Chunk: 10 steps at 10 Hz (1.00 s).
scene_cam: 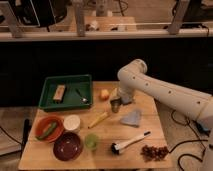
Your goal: Stack cups on top of each other
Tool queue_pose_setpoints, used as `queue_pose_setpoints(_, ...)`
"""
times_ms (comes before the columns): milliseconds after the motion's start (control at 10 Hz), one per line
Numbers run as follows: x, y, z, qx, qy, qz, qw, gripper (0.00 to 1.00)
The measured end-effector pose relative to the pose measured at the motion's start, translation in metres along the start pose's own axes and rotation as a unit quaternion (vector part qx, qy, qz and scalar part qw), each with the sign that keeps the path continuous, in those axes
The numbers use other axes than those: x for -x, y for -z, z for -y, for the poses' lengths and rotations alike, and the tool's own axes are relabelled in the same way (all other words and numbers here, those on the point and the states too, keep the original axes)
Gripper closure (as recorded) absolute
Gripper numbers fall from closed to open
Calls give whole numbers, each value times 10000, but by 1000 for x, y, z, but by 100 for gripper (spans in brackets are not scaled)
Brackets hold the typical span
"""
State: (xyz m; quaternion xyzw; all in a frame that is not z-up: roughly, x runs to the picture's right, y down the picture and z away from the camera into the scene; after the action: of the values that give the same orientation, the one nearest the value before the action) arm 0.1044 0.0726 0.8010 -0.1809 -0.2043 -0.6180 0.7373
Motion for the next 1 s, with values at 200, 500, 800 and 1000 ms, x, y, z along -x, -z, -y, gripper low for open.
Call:
queue_pose_setpoints(200,9,-6,13,-68,218,186,9996,20)
queue_pose_setpoints(500,19,-23,36,-122,492,343,9981,20)
queue_pose_setpoints(800,14,-44,47,-113,586,394,9974,20)
queue_pose_setpoints(1000,4,-53,50,-104,565,367,9977,20)
